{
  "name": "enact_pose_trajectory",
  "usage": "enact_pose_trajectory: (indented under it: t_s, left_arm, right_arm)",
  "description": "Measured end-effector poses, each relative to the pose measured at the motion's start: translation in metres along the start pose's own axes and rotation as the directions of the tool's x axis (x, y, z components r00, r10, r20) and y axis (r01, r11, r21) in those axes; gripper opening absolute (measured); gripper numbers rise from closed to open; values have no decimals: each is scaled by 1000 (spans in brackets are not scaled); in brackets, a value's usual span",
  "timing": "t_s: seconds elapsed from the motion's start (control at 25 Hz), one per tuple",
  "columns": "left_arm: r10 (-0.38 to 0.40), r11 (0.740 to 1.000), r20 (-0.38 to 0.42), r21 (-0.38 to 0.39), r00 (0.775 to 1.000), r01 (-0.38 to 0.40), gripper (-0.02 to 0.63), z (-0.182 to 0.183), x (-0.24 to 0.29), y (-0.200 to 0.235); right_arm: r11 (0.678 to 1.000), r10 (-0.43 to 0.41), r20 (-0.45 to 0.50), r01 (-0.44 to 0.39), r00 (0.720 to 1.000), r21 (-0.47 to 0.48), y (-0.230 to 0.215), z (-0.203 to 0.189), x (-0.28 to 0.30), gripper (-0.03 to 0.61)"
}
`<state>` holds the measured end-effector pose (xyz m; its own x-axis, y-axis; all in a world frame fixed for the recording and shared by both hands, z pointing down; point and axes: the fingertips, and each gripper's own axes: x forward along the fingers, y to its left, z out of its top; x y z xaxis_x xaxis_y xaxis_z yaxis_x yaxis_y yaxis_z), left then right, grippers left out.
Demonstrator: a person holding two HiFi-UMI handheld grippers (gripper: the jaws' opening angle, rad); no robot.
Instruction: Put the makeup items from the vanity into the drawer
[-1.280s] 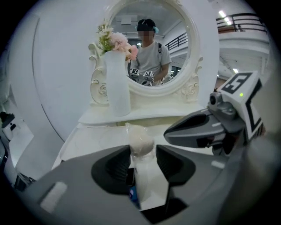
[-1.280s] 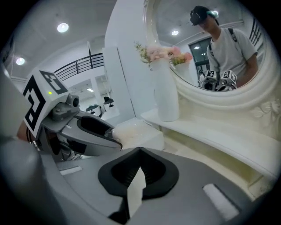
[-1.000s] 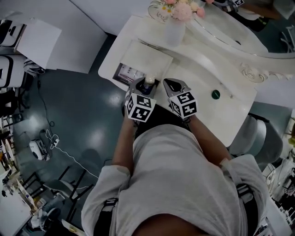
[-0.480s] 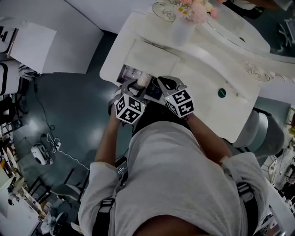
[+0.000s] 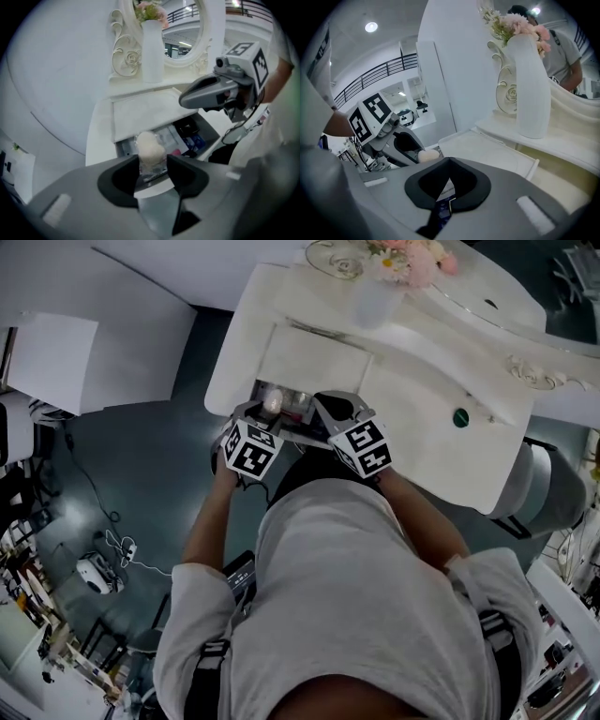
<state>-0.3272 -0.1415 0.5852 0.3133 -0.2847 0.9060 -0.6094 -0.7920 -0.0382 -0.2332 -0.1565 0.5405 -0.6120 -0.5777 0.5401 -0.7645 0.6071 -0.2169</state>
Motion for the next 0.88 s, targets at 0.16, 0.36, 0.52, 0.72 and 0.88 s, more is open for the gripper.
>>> enact_pose_trajectory:
  t_s: [0.16, 0.36, 0.52, 0.72, 0.88]
  left_arm:
    - [-15, 1000, -75, -15, 997, 14, 184, -10, 7, 10]
    - [-12, 1000, -131, -14, 991, 10, 184, -19, 14, 16]
    - [-23, 996, -184, -94, 983, 6, 183, -22, 13, 18]
    - [-69, 986, -222, -160, 972, 34, 181, -23, 15, 14]
    - [-3, 994, -191, -107, 982, -18, 184, -20, 22, 17]
  right_arm:
    - [999, -25, -5, 26, 1000, 23, 0, 1, 6, -2]
    - [999, -44, -19, 44, 999, 27, -7, -1, 5, -2]
    - [998, -47, -27, 48, 999, 34, -9, -4, 2, -2]
    - [999, -39, -28, 40, 999, 31, -11, -7, -1, -2]
    - [999, -35, -19, 36, 999, 28, -9, -5, -4, -2]
